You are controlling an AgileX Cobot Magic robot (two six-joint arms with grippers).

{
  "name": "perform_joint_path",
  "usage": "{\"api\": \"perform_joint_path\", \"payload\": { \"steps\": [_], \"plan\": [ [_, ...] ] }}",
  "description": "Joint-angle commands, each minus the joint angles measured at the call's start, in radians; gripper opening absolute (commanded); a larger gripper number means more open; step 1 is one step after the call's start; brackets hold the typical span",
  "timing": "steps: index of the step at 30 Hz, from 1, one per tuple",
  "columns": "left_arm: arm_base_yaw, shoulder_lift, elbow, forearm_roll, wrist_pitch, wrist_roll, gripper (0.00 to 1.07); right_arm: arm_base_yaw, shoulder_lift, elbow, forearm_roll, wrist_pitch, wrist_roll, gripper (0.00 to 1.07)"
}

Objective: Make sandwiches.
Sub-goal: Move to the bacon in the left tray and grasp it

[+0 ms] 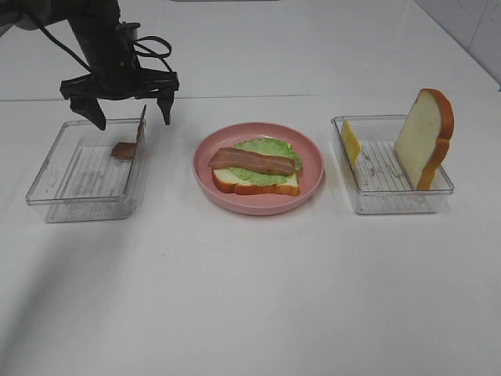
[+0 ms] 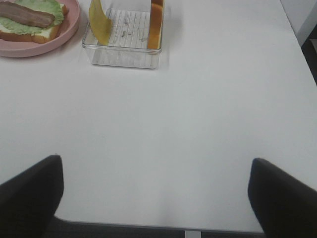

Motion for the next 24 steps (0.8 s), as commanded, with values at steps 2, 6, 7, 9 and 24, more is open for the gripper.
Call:
{"api": "perform_joint_path", "payload": {
  "steps": [2,6,7,9,24],
  "plan": [
    [-0.002,0.002,0.005,-0.002,-0.021,-0.011,0.74,-0.003,-0.034,-0.004,0.006,0.003,0.007,0.99],
    [-0.002,0.002,0.005,-0.002,-0.027,-0.032,0.57,-0.003,-0.034,-0.004,0.006,0.003,0.007,0.99],
    [-0.002,0.002,0.005,-0.002,-0.033,-0.045,0.47,-0.003,-0.034,-0.004,0.006,0.003,0.007,0.99],
    [-0.002,0.002,0.005,-0.002,-0.037,-0.052,0.41,-0.003,-0.034,-0.004,0.006,0.003,0.007,0.99],
    [-0.003,0.006,0.005,-0.007,-0.058,-0.061,0.00,-0.003,-0.034,-0.004,0.006,0.003,0.007,0.99]
  ]
}}
